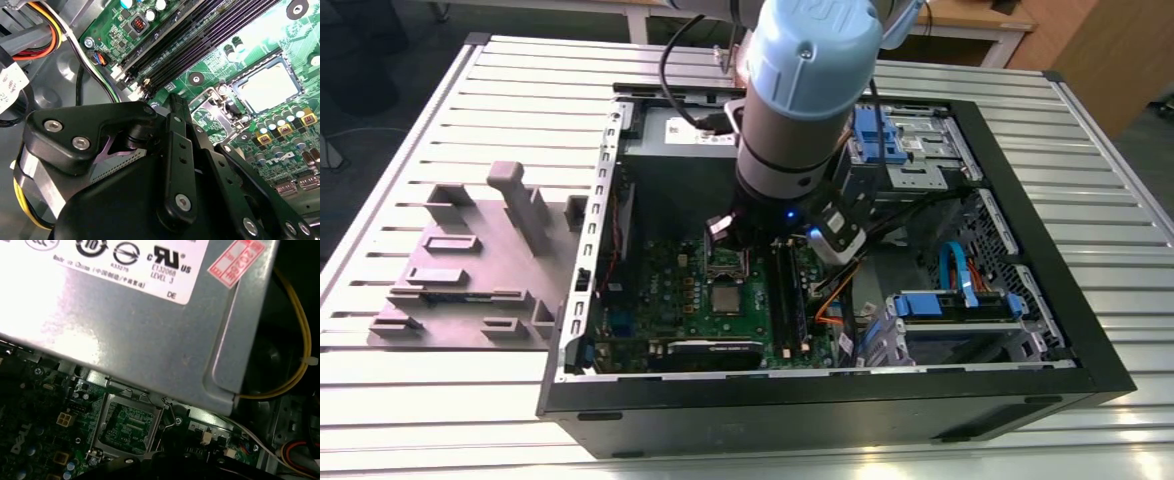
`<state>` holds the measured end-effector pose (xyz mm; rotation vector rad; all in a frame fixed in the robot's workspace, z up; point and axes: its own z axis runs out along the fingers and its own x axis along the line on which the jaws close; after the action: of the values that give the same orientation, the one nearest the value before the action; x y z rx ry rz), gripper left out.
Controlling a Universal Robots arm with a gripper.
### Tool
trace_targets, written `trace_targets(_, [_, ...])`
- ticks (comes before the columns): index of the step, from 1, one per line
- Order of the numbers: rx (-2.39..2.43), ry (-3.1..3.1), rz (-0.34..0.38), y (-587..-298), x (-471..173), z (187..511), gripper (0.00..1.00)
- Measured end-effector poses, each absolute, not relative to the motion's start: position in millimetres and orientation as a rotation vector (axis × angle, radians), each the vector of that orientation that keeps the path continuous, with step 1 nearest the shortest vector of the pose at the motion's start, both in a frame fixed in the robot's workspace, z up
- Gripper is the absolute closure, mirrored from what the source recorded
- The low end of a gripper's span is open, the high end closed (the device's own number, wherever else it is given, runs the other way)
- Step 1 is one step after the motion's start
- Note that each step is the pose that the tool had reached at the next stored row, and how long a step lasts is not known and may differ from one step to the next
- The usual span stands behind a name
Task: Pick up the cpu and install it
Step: 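Close the cpu cover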
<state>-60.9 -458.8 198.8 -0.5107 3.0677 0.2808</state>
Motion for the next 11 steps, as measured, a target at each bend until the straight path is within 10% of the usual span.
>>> trace_targets(11, [-0.511,3.065,0.281,-458.8,-63.3,197.2,0.9])
